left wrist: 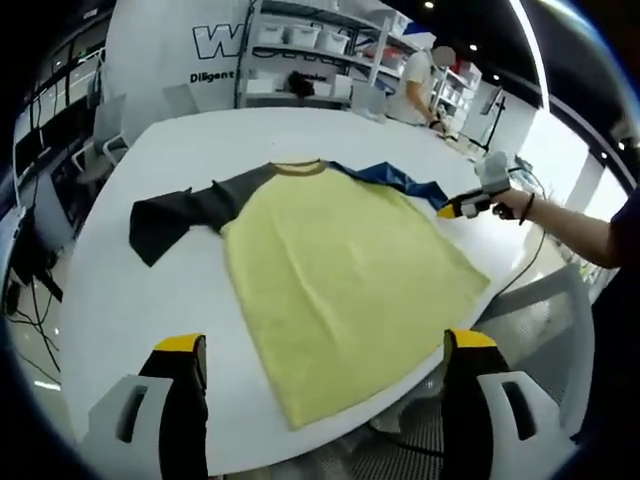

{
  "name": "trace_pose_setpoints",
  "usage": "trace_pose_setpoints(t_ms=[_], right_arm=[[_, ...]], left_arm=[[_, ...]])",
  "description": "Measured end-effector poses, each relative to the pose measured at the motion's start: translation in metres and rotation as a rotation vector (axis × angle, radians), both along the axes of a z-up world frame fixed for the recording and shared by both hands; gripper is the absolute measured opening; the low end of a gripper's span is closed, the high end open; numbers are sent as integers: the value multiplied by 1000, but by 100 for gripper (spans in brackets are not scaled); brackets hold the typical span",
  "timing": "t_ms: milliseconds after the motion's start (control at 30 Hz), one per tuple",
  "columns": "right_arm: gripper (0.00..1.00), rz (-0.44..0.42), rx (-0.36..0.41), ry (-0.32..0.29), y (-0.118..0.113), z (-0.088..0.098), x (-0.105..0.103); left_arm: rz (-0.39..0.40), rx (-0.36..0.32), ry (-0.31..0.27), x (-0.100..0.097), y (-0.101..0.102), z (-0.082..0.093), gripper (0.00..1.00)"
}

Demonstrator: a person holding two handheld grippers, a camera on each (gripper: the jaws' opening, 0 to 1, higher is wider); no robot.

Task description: Fold the garment on the visible template until the final outline fits inside the template.

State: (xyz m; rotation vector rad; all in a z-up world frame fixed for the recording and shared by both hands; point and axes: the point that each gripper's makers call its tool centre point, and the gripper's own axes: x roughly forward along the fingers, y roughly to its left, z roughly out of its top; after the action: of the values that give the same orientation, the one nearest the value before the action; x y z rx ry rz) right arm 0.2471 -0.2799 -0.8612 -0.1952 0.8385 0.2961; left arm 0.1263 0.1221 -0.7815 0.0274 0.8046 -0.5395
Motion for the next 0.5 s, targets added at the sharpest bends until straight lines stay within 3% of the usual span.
trace_pose_setpoints(t_ms=[100,367,500], right_arm=[[16,-15,-3,-16,-5,2,5],[1,-38,-10,-14,-14,0,6],[0,-50,22,4,-18,5,3]], left_arm=[[21,30,-36,6,6,0,94],[12,23,-39,6,3,0,91],[0,17,-29,5,0,-1,90]])
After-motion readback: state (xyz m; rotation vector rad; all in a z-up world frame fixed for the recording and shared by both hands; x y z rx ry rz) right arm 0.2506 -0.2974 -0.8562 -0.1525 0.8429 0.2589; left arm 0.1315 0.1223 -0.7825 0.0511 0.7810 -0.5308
